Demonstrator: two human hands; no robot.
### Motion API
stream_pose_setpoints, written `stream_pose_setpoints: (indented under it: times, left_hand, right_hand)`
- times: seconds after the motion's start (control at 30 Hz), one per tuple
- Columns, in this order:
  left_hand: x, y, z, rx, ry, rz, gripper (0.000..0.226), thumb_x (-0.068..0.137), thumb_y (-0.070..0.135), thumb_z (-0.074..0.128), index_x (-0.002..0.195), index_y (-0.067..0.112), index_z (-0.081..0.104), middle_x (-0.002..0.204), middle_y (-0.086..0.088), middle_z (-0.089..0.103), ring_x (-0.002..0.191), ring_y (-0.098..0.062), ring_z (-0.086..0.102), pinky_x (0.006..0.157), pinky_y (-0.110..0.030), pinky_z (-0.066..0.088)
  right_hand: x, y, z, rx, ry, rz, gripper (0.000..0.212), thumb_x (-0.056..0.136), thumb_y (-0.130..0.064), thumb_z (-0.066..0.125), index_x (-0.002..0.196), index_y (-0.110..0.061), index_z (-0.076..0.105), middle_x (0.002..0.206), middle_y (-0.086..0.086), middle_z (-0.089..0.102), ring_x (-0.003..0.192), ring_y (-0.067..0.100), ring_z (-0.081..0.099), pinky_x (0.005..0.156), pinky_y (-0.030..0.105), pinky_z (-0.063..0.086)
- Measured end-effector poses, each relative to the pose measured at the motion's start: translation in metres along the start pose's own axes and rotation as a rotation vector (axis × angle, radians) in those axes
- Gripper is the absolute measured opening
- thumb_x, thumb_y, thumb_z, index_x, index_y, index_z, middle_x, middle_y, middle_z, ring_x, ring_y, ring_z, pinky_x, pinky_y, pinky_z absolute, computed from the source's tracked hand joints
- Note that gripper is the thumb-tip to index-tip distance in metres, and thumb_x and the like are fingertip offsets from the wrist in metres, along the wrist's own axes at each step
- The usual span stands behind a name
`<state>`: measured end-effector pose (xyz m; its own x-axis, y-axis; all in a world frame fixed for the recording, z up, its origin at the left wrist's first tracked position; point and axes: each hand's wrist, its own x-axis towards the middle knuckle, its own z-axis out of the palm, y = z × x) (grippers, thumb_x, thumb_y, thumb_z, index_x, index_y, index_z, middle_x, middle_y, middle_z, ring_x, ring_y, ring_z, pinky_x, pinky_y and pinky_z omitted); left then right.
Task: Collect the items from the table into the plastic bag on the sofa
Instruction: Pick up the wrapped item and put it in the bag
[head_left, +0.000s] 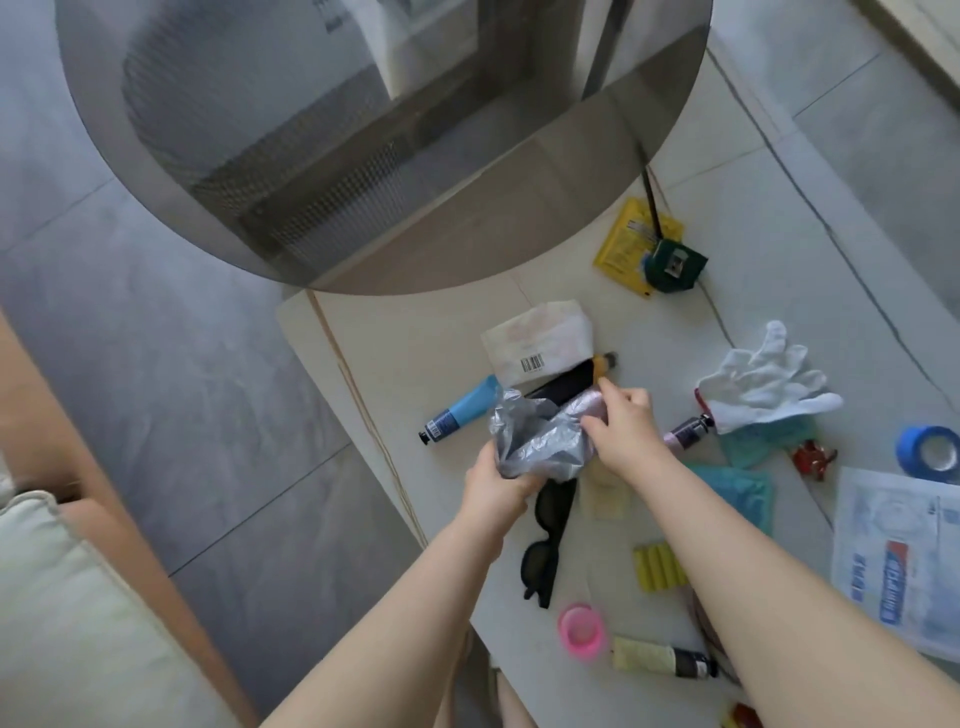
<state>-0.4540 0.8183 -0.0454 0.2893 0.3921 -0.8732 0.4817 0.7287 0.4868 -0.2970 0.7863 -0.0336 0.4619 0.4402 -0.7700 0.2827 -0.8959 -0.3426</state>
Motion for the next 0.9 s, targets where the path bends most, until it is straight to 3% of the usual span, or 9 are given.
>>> stream_pose_setpoints:
  times: [0.1,0.2,0.37,0.43,0.53,0.63,0.7,0.77,0.9]
  left_hand:
    - [-0.001,0.003,-0.009,-0.058,-0.01,-0.023,0.043,0.069,0.022,0.074,0.108,0.031,0.057,0.11,0.0,0.067,0.094,-0.016,0.061,0.082,-0.03,0.053]
    - [-0.005,0.006,-0.021,-0.095,-0.016,-0.042,0.036,0.076,0.012,0.074,0.104,0.027,0.059,0.11,-0.001,0.067,0.101,-0.019,0.062,0.089,-0.035,0.051]
    - [-0.031,0.019,-0.041,-0.099,0.026,-0.021,0.025,0.087,0.023,0.067,0.11,0.027,0.059,0.1,0.012,0.064,0.091,-0.004,0.055,0.08,-0.031,0.04]
    - [-0.047,0.027,-0.047,-0.182,0.017,-0.03,0.019,0.088,0.026,0.066,0.107,0.028,0.061,0.107,0.008,0.063,0.098,-0.008,0.056,0.084,-0.038,0.047]
    - [-0.073,0.041,-0.057,-0.431,0.099,-0.027,0.01,0.092,0.01,0.059,0.102,0.012,0.06,0.109,-0.01,0.06,0.098,-0.023,0.061,0.081,-0.042,0.056]
    - [-0.101,0.054,-0.07,-0.484,0.201,-0.016,0.021,0.09,0.003,0.058,0.111,0.005,0.056,0.101,-0.013,0.061,0.084,-0.02,0.062,0.067,-0.037,0.057]
    - [-0.123,0.06,-0.081,-0.518,0.232,-0.049,0.028,0.087,0.0,0.059,0.114,0.001,0.054,0.099,-0.014,0.06,0.079,-0.019,0.06,0.054,-0.032,0.058]
    - [-0.15,0.064,-0.091,-0.605,0.247,-0.116,0.016,0.084,-0.002,0.059,0.099,-0.002,0.056,0.092,-0.016,0.059,0.074,-0.022,0.058,0.047,-0.031,0.057]
    - [-0.209,0.071,-0.106,-0.667,0.215,-0.156,0.005,0.083,-0.003,0.057,0.083,0.003,0.056,0.081,-0.014,0.058,0.072,-0.024,0.057,0.054,-0.035,0.057]
  right_hand:
    - [0.001,0.0,-0.01,0.061,0.004,0.031,0.05,0.092,-0.023,0.056,0.139,-0.013,0.041,0.136,0.015,0.033,0.116,0.03,0.05,0.104,0.037,0.041]
    - [-0.002,-0.001,-0.017,0.219,-0.038,0.058,0.037,0.088,-0.028,0.063,0.121,-0.018,0.05,0.122,0.011,0.052,0.102,0.028,0.059,0.085,0.045,0.056]
    - [-0.025,-0.013,-0.021,0.346,-0.045,0.052,0.027,0.088,-0.035,0.061,0.109,-0.02,0.052,0.106,0.006,0.057,0.085,0.02,0.059,0.064,0.034,0.057]
    - [-0.041,-0.024,-0.023,0.364,-0.055,0.025,0.026,0.09,-0.037,0.058,0.11,-0.02,0.054,0.099,0.006,0.057,0.073,0.016,0.054,0.047,0.022,0.045]
    - [-0.069,-0.041,-0.026,0.374,-0.092,-0.014,0.034,0.093,-0.046,0.049,0.111,-0.018,0.054,0.096,0.005,0.057,0.072,0.017,0.052,0.053,0.024,0.038]
    - [-0.105,-0.059,-0.033,0.469,-0.171,0.003,0.038,0.098,-0.047,0.037,0.122,-0.021,0.051,0.116,0.001,0.051,0.1,0.021,0.052,0.073,0.032,0.044]
    - [-0.13,-0.067,-0.036,0.568,-0.243,0.016,0.031,0.096,-0.036,0.045,0.119,-0.018,0.055,0.124,0.004,0.053,0.11,0.023,0.052,0.078,0.036,0.048]
    - [-0.155,-0.073,-0.038,0.609,-0.304,-0.023,0.025,0.092,-0.024,0.056,0.116,-0.016,0.057,0.125,0.009,0.055,0.116,0.026,0.052,0.073,0.036,0.052]
    - [-0.209,-0.089,-0.043,0.679,-0.369,-0.066,0.032,0.088,-0.015,0.064,0.117,-0.009,0.053,0.123,0.015,0.056,0.112,0.028,0.057,0.075,0.038,0.057]
